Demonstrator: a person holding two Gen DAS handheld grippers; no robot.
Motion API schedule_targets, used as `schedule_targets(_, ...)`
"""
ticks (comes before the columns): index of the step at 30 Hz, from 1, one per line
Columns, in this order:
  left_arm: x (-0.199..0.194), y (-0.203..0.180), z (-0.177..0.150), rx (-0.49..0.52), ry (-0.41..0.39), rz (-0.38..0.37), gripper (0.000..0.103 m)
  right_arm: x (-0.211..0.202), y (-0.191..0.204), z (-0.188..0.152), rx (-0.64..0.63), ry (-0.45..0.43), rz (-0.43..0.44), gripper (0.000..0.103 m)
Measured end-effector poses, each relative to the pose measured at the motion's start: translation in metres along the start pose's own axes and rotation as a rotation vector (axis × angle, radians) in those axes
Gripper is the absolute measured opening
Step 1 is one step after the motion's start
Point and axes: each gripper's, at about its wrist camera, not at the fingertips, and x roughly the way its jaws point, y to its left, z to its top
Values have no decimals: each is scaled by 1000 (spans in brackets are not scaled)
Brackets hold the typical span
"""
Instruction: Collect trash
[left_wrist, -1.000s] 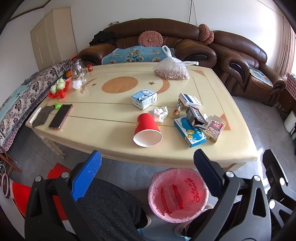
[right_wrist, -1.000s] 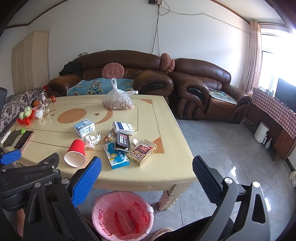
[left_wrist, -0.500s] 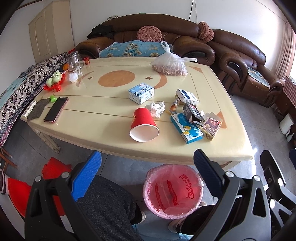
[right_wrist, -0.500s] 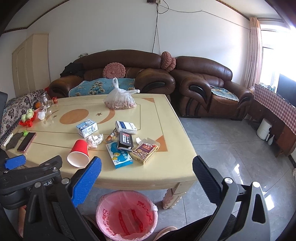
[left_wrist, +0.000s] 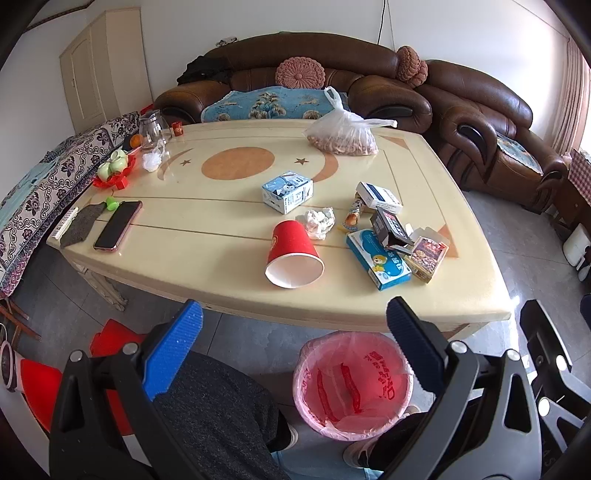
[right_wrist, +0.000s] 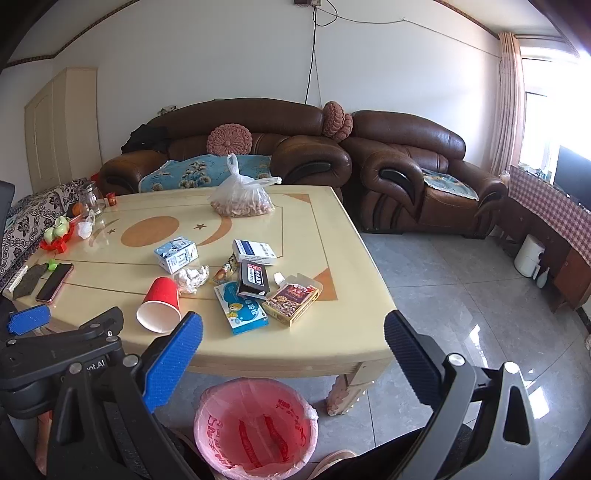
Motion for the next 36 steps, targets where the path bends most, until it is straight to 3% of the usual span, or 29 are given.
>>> schedule_targets(10,-4,1,2,5,-24,9,98,-4,4,0,-19,-26,-30,96)
schedule_targets(21,4,4,5,11,-11,4,98,8,1,3,-3,10,10,96)
schedule_targets(27,12,6,8,8,17,-36,98,22,1,2,-4,33,37,96)
schedule_targets(36,32,5,9,48,34,-19,98,46,-1,1,4,61,73,96)
